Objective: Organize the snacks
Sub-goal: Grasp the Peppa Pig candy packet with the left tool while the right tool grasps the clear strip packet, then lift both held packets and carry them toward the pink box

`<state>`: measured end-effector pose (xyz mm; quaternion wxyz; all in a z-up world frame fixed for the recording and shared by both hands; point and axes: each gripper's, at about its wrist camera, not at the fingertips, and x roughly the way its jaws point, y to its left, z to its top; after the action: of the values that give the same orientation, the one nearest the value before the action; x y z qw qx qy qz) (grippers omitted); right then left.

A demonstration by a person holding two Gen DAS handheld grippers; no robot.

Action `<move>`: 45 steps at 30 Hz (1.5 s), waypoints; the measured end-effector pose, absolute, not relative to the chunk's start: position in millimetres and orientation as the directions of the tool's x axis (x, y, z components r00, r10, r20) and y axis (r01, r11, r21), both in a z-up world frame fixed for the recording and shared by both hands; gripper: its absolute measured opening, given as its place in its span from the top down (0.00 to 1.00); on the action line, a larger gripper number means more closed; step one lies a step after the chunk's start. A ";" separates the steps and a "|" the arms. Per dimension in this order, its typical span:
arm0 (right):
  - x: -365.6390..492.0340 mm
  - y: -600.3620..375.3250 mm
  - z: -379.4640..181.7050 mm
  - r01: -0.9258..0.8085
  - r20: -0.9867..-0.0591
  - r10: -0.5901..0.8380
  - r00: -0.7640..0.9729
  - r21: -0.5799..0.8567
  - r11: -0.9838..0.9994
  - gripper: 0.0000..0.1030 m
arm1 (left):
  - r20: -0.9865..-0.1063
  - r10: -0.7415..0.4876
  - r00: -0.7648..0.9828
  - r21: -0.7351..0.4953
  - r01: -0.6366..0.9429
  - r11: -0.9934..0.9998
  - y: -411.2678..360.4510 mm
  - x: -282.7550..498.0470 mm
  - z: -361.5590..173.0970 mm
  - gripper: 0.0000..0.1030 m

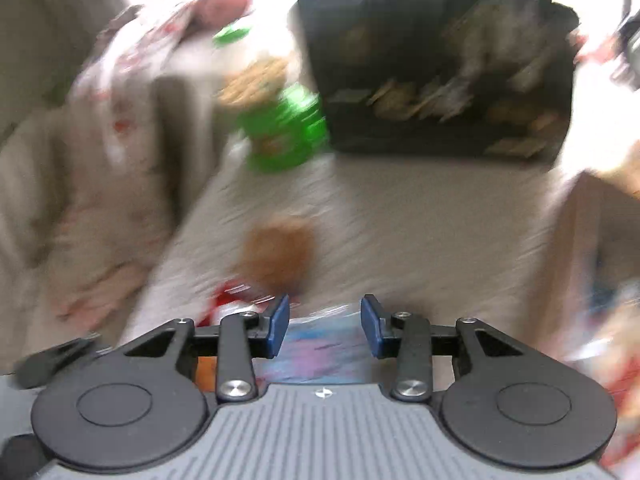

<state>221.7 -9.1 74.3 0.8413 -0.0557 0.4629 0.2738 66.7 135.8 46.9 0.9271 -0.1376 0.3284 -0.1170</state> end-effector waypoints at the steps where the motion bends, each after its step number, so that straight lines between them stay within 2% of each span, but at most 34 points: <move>1: 224.3 -9.9 70.5 -0.497 -0.825 0.372 0.425 0.130 0.858 0.62 | -0.582 -0.301 0.755 -0.332 0.117 0.936 134.2 67.7 46.2 0.23; 11: 238.4 -7.5 34.1 -0.463 -0.860 0.335 0.384 0.134 0.876 0.61 | -0.634 -0.263 0.727 -0.327 0.057 0.943 125.4 60.5 40.7 0.24; 20: 183.3 -23.0 41.1 -0.555 -0.856 0.350 0.380 0.092 0.827 0.66 | -0.646 -0.237 0.726 -0.320 0.025 0.947 123.4 55.1 45.4 0.24; 29: 116.6 -89.1 37.2 -0.524 -0.827 0.449 0.337 0.232 0.820 0.67 | -0.652 -0.226 0.724 -0.319 0.009 0.948 99.1 80.8 43.9 0.24; 35: 83.7 -141.2 33.5 -0.433 -0.761 0.420 0.494 0.204 0.878 0.67 | -0.686 -0.135 0.715 -0.239 -0.047 0.970 74.3 112.5 37.0 0.24; 40: 68.1 -167.2 21.6 -0.394 -0.723 0.367 0.585 0.142 0.908 0.66 | -0.726 -0.094 0.681 -0.144 -0.017 0.989 43.2 137.6 26.5 0.24; 45: 61.0 -185.6 8.4 -0.367 -0.675 0.386 0.629 0.180 0.913 0.61 | -0.731 0.003 0.682 -0.016 -0.021 1.000 20.6 146.9 21.3 0.23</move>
<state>61.0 -185.6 8.4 0.9024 0.0125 0.3767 0.2087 146.9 20.6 21.3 0.9170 -0.0113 0.3988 0.0065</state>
